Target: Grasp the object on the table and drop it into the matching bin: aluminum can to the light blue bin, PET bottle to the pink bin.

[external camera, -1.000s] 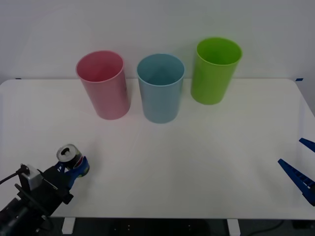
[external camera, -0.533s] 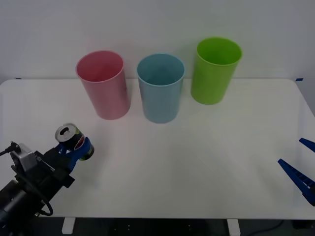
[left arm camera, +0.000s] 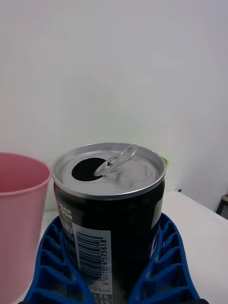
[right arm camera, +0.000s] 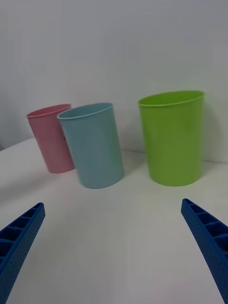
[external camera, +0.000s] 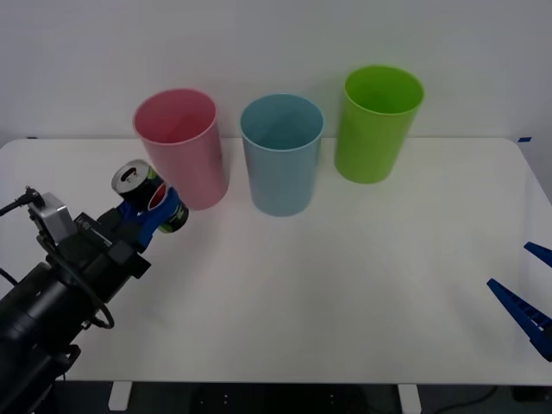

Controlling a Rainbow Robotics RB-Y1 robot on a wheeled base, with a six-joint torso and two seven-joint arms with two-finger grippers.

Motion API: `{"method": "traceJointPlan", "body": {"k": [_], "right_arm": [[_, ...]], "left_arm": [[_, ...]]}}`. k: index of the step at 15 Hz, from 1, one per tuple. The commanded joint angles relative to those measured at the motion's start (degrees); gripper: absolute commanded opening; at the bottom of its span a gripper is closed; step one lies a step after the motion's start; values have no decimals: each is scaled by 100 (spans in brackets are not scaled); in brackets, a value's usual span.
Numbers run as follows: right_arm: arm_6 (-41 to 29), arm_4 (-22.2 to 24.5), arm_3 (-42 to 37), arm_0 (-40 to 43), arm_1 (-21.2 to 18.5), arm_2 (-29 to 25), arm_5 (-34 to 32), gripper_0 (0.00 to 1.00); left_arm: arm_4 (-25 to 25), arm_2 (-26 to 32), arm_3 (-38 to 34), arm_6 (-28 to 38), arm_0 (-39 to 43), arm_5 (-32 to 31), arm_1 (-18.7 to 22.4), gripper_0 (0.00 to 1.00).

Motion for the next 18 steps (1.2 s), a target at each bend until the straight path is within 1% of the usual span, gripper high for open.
{"method": "traceJointPlan", "body": {"k": [1, 3, 5, 14, 18], "right_arm": [[0, 0, 0, 0, 0, 0, 0, 100], [0, 0, 0, 0, 0, 0, 0, 100], [0, 0, 0, 0, 0, 0, 0, 100], [0, 0, 0, 0, 0, 0, 0, 100], [0, 0, 0, 0, 0, 0, 0, 100]], "left_arm": [[-217, -441, 8, 115, -614, 573, 0, 0], [-252, -713, 79, 211, -1106, 872, 0, 0], [-278, -792, 298, 317, -1546, 898, -9, 0], [-533, -704, 1933, 501, -3207, 986, -62, 0], [-709, -889, 2750, 537, -4007, 986, -53, 0]]}}
